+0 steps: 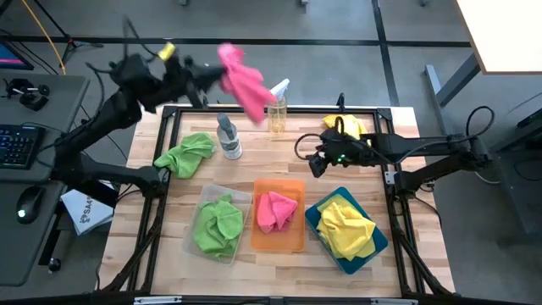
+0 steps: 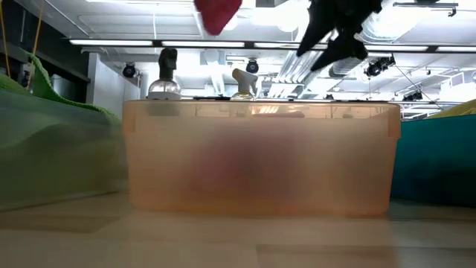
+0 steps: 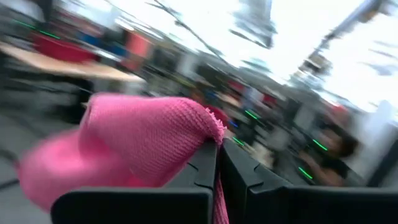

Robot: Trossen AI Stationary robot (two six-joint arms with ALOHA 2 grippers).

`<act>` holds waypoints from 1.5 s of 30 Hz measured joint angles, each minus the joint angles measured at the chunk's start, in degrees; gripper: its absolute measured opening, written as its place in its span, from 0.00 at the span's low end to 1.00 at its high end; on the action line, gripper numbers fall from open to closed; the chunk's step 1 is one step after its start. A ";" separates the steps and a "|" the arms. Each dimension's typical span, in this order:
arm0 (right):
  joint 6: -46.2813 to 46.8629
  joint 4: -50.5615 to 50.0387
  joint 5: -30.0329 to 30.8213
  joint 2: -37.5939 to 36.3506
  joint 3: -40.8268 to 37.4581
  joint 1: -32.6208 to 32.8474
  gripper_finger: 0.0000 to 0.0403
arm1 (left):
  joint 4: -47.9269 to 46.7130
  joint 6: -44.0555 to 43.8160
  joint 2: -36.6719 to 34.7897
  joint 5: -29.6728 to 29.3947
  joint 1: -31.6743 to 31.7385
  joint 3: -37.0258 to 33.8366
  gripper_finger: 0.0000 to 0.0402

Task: Sort microfiber towel by color & place in baskets
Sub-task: Put the pink towel into the orange bin

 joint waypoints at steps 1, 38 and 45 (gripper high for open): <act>-0.68 0.77 0.15 -0.80 0.00 0.00 0.63 | -0.56 0.64 0.26 0.32 -2.85 0.00 0.00; 0.39 -4.78 3.64 -19.46 0.00 1.29 0.63 | -6.14 5.70 30.20 -10.44 -42.47 -4.46 0.00; 3.21 -5.19 3.65 -19.37 0.00 3.23 0.63 | -6.05 8.19 37.59 -10.48 -45.30 -4.52 0.00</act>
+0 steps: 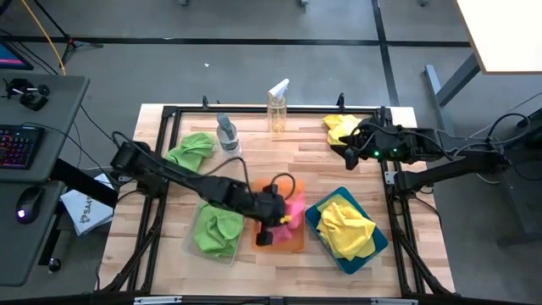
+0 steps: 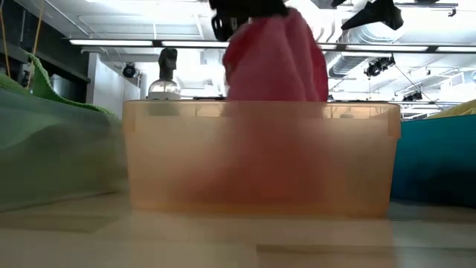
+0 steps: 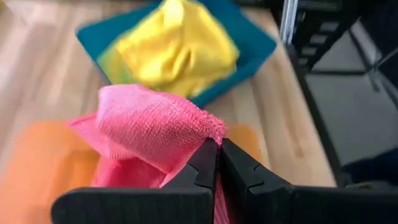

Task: Sort microfiber towel by color & place in baskets
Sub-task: Put the pink towel into the orange bin, then put the green towel into the white bin

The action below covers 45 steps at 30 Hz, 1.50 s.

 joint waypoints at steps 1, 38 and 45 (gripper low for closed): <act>0.00 -0.03 0.00 0.00 0.00 0.20 0.63 | -0.17 -0.13 1.06 -0.01 -0.23 0.00 0.00; -6.67 -1.63 0.04 -0.01 0.00 1.85 0.63 | -36.05 -3.56 3.05 0.25 3.69 18.05 0.50; -6.58 -4.43 0.02 -0.02 0.00 1.85 0.63 | -38.70 -10.55 -7.68 -13.13 2.83 13.53 0.51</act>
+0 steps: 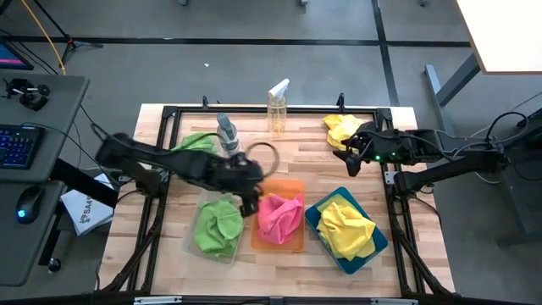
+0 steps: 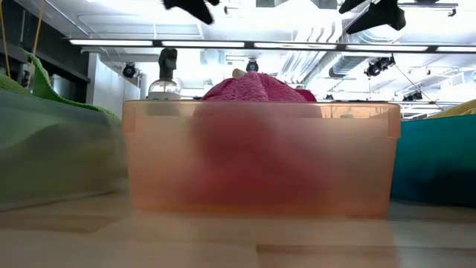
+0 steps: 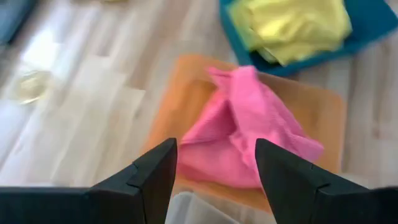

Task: Sort microfiber towel by color & place in baskets
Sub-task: Put the green towel into the white bin

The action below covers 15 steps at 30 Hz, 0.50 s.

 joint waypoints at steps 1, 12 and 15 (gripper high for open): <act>0.02 -0.45 0.00 0.00 0.00 0.00 0.63 | 0.98 -1.89 -2.51 -1.60 -0.44 -2.36 0.51; -0.57 -2.50 0.39 0.10 0.00 -0.08 0.63 | -13.52 -42.14 -24.84 -1.39 -5.62 -30.00 0.51; -0.18 -2.25 1.01 0.62 0.00 -0.60 0.63 | -22.74 -43.60 -25.16 2.67 -1.02 -32.63 0.51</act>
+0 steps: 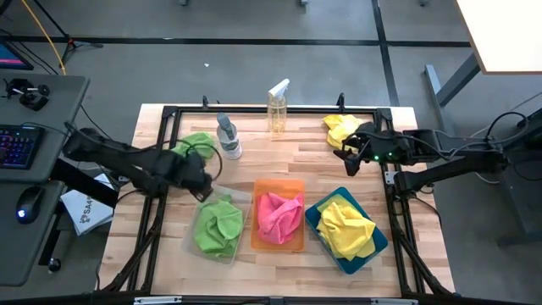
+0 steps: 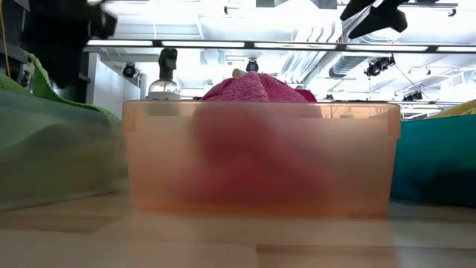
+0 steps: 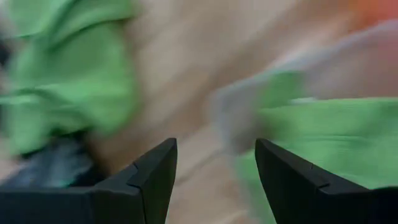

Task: Sort microfiber towel by color & place in baskets
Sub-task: Put the green towel into the white bin

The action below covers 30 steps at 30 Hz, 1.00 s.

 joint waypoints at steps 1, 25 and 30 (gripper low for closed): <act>0.17 0.45 0.06 0.26 0.00 -0.30 0.63 | -1.74 1.73 -0.02 0.18 2.01 -0.74 0.51; 8.84 16.50 -3.24 13.90 0.00 -5.97 0.63 | 11.32 59.97 0.00 -4.65 42.59 -11.81 0.51; 7.81 16.46 -3.63 14.03 0.00 -5.97 0.63 | 15.72 66.25 0.24 -5.44 45.58 -11.81 0.51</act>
